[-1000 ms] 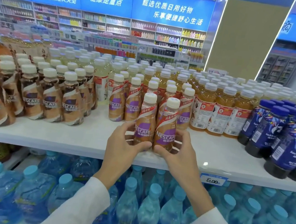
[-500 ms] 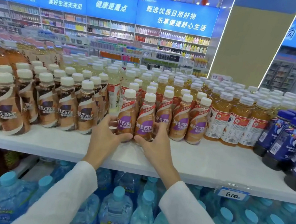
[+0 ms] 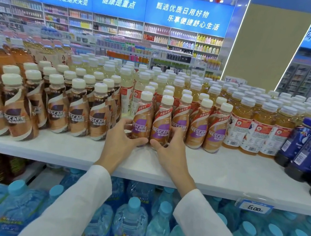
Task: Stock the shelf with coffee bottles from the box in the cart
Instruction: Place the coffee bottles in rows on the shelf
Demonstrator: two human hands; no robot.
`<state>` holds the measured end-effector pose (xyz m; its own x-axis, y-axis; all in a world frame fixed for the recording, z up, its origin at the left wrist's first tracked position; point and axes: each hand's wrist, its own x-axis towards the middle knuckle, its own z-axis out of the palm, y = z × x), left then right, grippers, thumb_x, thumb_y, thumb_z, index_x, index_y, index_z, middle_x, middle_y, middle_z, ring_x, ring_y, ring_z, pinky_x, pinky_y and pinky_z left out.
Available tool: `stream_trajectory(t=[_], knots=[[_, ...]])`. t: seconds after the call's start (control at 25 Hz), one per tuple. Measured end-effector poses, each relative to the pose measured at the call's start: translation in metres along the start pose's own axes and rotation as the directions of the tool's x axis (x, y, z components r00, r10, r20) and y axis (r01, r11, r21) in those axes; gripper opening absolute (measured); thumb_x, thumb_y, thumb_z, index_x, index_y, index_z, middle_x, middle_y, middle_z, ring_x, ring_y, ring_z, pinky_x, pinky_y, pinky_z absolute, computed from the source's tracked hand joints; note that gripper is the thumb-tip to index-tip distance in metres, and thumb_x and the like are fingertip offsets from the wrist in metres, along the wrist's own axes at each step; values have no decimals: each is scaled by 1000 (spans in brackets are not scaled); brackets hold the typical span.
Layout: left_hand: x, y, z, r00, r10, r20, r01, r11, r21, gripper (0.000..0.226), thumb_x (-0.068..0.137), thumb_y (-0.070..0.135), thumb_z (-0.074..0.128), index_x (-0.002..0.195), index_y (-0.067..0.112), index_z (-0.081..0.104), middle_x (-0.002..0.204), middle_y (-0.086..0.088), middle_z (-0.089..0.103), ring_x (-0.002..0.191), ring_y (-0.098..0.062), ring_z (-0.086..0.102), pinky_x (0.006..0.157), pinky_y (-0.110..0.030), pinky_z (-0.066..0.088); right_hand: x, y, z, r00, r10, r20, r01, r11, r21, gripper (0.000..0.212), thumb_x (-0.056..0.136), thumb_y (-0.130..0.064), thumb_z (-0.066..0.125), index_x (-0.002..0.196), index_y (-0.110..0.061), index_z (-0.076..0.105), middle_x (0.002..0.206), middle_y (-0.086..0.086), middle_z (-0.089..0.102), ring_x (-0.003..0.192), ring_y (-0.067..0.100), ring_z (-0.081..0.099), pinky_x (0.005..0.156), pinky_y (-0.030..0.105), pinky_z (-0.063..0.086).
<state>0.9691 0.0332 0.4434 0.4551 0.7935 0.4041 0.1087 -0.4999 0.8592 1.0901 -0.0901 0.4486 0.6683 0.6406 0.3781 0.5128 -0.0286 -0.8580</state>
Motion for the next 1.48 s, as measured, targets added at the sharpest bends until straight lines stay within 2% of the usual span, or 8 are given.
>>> stream_trajectory(t=[0.28,0.52,0.64,0.8,0.96,1.12,1.32,1.48], knots=[[-4,5,3,999,24,-27,-24,1000,17,67,66,39,94,117,36,51,104,19,62,92,6,61,71,-10,47,0,-1,1,999,25,-41,-25,1000,-5,62,82,-32,83,126,-31,40,132,-3,58,117,14,60,100,36,54],[-6,4,3,1000,26,-16,-26,1000,12,66,68,37,93,118,37,50,109,15,63,96,1,63,78,-16,52,-1,-1,1,998,18,-54,-19,1000,-9,60,82,-31,83,124,-30,40,128,-5,58,114,12,60,98,34,54],[-6,4,3,1000,22,-18,-21,1000,19,66,69,37,93,118,37,50,106,19,61,91,7,61,68,-7,46,-2,-2,3,998,18,-64,-19,1000,-19,59,82,-32,83,124,-30,41,128,-4,58,114,13,60,98,35,55],[-6,3,4,1000,1,-14,-1,1000,27,68,70,39,92,125,32,52,112,16,62,90,9,59,66,-5,43,-1,-1,3,998,33,-52,-34,999,-16,64,83,-32,82,132,-28,41,134,-2,56,120,15,58,102,39,53],[-16,8,0,1000,-27,9,27,999,41,78,73,39,90,138,23,50,121,12,58,100,-4,60,74,-10,43,-15,-3,-5,997,80,-13,-80,995,-63,74,86,-32,78,146,-20,37,143,0,53,127,18,55,108,40,48],[-61,17,-10,996,-64,-62,71,989,126,66,83,40,82,139,23,51,130,5,61,110,-10,58,90,-24,45,-61,-8,-20,999,21,28,-16,984,-179,61,92,-32,69,145,-22,40,143,-5,50,127,15,51,109,37,44],[-161,21,-29,974,-35,-222,74,983,166,46,93,40,70,135,28,59,127,17,62,119,2,55,102,-23,45,-134,-10,-28,980,-80,182,85,996,-18,42,96,-38,64,135,-36,52,132,-26,53,123,-6,49,103,21,42],[-257,1,-63,904,-153,-398,246,950,192,40,93,43,69,130,32,62,125,23,63,119,7,55,102,-21,45,-198,-5,-5,915,-131,382,112,991,71,36,95,-36,66,130,-34,59,128,-26,58,121,-7,52,103,19,40]])
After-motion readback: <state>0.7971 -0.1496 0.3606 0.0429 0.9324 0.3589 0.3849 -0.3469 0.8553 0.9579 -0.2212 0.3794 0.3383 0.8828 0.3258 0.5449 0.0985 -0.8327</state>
